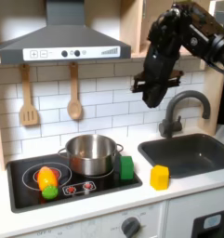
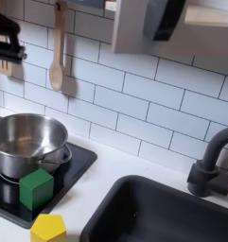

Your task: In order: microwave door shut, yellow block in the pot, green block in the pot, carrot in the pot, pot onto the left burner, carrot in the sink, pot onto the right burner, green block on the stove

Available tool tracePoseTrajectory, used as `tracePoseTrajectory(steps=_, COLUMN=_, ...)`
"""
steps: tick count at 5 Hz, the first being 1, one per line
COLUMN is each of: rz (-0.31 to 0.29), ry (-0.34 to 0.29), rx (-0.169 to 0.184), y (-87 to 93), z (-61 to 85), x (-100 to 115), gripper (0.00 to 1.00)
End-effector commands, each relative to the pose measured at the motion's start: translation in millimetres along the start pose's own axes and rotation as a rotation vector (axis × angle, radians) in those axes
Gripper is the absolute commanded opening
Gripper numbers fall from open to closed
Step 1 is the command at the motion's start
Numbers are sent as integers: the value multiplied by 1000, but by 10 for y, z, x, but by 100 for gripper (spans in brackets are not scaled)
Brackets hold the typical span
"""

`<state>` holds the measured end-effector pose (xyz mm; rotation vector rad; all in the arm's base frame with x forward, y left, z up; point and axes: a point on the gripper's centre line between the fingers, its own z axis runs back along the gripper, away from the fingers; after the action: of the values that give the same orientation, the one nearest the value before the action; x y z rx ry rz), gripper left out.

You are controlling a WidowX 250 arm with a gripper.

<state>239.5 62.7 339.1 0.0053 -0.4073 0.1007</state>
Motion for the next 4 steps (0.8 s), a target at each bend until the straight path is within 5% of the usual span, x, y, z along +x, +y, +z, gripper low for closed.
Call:
tracePoseTrajectory(steps=1, rz=-3, ry=41, rx=-9, y=-116, z=-12, x=-175, gripper=0)
tracePoseTrajectory(steps=2, rz=-6, ry=99, rx=18, y=-155, z=-52, x=-273, gripper=3)
tracePoseTrajectory(steps=3, rz=-9, ry=129, rx=18, y=-185, z=-55, x=-345, gripper=100)
tracePoseTrajectory(steps=4, rz=-14, ry=147, rx=13, y=-245, z=-39, x=-430, gripper=100)
